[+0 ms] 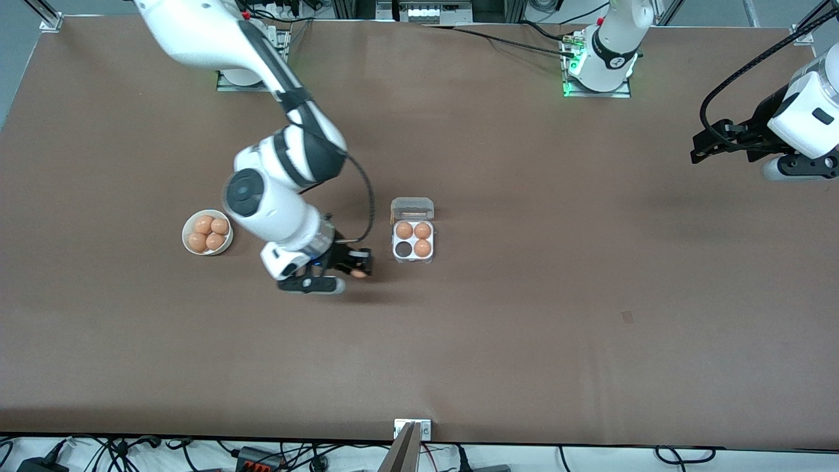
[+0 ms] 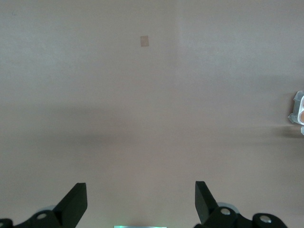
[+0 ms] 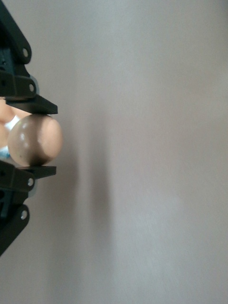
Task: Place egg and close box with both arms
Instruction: 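Carry the egg with the right gripper to the clear egg box, then lower the egg into the empty slot and open the right gripper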
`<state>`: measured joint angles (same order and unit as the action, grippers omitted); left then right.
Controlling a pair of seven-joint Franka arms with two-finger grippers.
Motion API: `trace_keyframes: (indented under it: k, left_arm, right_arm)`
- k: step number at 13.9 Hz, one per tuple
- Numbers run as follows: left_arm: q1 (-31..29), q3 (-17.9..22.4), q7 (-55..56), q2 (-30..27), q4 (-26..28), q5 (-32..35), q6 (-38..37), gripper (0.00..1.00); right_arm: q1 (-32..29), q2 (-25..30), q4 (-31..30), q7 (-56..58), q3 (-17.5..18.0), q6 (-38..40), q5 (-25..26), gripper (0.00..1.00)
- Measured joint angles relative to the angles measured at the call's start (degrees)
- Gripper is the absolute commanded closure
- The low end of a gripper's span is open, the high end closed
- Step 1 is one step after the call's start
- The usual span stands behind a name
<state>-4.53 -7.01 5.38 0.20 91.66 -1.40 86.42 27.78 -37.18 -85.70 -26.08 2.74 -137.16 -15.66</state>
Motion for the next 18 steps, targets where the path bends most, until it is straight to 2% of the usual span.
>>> trace_keyframes:
  k: [9, 18]
  left_arm:
    - [0.00, 0.00, 0.00, 0.00, 0.00, 0.00, 0.00, 0.00]
    - [0.00, 0.00, 0.00, 0.00, 0.00, 0.00, 0.00, 0.00]
  right_arm:
    - [6.40, -6.19, -0.03, -4.32, -0.02, -4.84, 0.00, 0.79]
    - [7.25, -6.92, -2.07, -4.55, -0.55, -5.02, 0.01, 0.79]
